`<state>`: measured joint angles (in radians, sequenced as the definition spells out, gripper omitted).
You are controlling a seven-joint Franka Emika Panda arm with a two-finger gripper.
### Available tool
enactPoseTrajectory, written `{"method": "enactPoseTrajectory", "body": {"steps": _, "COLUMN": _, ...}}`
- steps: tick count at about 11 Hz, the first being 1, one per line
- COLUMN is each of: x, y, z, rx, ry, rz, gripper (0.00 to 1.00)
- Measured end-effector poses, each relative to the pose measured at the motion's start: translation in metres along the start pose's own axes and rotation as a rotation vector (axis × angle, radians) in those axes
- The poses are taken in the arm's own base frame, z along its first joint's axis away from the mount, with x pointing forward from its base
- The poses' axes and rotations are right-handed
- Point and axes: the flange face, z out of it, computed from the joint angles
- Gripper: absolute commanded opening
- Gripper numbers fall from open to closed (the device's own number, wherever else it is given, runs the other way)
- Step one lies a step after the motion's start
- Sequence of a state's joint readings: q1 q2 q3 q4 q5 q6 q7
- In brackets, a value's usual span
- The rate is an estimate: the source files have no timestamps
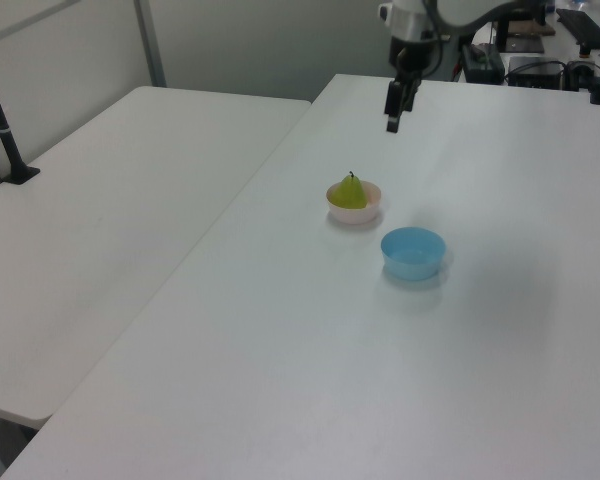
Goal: Pick up a pear from the bowl
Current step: 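Lower the open gripper around the pear in the pink bowl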
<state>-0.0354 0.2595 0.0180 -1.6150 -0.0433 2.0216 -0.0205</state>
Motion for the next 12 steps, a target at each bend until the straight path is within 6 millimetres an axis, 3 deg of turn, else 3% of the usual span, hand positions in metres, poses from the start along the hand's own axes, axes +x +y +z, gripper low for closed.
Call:
{"method": "enactPoseTrajectory", "body": {"steps": 5, "x": 0.031, "y": -0.013, "z": 0.089, "rx": 0.007, "ry": 0.093, "rz": -0.042, "gripper": 1.00}}
{"method": "enactPoseTrajectory", "body": {"steps": 10, "x": 0.035, "y": -0.037, "z": 0.127, "rx": 0.012, "ry": 0.088, "rz": -0.081, "gripper": 1.00}}
{"method": "enactPoseTrajectory", "body": {"steps": 12, "x": 0.034, "y": -0.043, "z": 0.139, "rx": 0.004, "ry": 0.073, "rz": -0.100, "gripper": 0.96}}
